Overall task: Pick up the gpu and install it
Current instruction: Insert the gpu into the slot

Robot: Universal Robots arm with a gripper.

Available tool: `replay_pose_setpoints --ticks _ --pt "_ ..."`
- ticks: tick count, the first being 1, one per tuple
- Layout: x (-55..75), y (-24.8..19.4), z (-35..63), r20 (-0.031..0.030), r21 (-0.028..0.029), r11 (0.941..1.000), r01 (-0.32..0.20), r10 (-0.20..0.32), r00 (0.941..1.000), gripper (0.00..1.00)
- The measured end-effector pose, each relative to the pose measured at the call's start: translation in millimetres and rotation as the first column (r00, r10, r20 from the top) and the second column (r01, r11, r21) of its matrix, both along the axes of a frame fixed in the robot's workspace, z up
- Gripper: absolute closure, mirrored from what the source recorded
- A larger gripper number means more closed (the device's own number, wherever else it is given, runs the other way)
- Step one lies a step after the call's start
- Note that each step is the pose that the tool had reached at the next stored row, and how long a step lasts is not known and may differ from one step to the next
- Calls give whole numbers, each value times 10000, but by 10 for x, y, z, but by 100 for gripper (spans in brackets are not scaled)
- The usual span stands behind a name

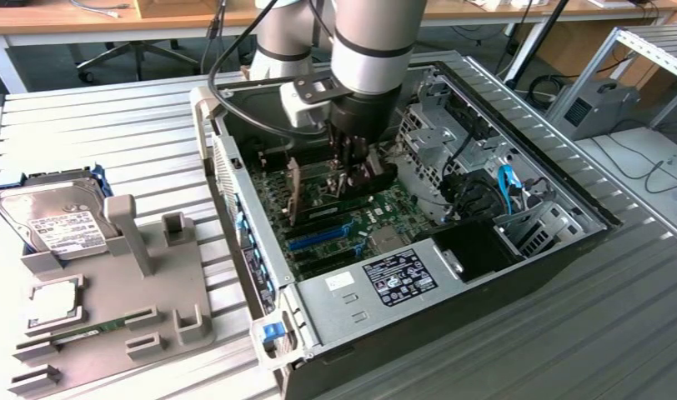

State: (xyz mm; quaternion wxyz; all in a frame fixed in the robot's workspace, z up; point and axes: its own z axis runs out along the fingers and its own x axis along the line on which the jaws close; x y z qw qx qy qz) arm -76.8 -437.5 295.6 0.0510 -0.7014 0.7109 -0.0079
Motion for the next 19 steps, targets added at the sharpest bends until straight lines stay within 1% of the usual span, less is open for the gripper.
replay_pose_setpoints --ticks 4,8,11,19 --pt "-14 -11 -5 0 0 10000 -2 2 10000 71" --pt "-26 -38 -7 0 0 10000 1 -1 10000 71" --pt "-35 -76 -12 0 0 10000 0 0 10000 71" --pt "-52 -137 -20 0 0 10000 0 0 10000 71"
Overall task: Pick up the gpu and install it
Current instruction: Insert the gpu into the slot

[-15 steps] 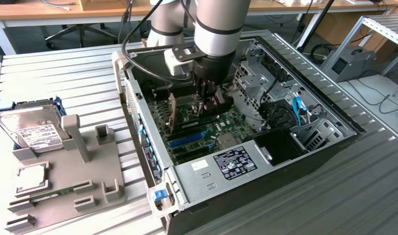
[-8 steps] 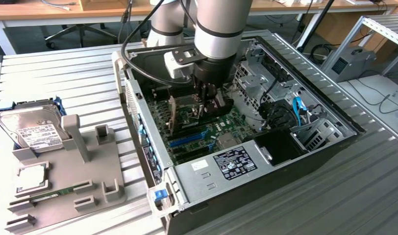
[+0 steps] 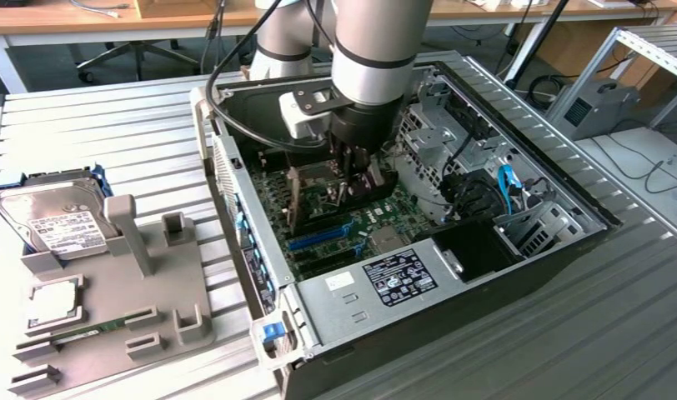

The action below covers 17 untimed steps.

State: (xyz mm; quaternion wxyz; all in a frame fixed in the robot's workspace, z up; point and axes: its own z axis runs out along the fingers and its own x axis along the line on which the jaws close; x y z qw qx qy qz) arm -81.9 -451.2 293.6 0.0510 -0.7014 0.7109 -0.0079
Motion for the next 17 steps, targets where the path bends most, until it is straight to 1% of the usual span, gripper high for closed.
replay_pose_setpoints --ticks 6,17 --pt "-12 -39 -7 0 0 10000 0 0 10000 71" --pt "-25 -89 -24 1 1 10000 0 0 10000 71"
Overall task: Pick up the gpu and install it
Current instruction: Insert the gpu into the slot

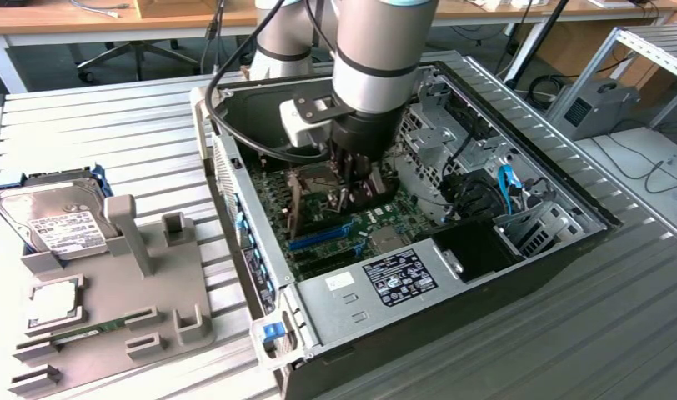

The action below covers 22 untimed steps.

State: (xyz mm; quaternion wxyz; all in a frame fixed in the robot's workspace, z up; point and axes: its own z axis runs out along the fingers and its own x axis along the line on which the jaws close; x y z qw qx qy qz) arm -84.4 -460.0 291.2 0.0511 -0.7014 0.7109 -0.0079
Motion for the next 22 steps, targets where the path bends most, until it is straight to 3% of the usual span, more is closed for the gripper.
replay_pose_setpoints --ticks 22 --pt "-57 -78 -35 0 -1 10000 1 -1 10000 71"
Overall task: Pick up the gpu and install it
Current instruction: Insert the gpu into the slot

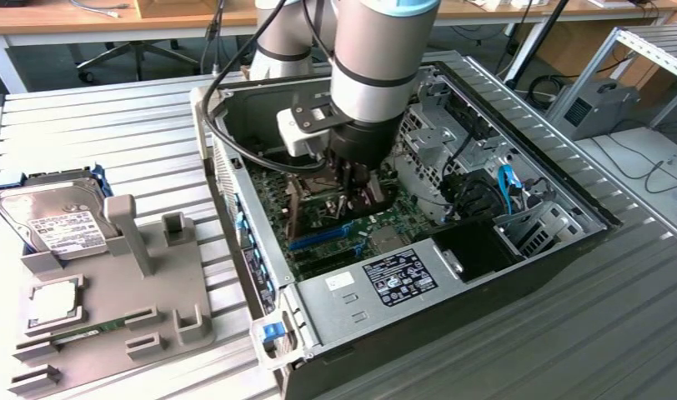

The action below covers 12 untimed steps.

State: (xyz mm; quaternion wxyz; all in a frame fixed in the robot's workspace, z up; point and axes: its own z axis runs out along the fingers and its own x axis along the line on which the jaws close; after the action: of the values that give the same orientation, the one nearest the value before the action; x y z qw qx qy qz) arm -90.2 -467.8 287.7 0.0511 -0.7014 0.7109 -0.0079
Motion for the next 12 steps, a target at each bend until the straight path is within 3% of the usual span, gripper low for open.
replay_pose_setpoints --ticks 12 --pt "-31 0 -18 -1 -1 10000 69 -69 10000 71"
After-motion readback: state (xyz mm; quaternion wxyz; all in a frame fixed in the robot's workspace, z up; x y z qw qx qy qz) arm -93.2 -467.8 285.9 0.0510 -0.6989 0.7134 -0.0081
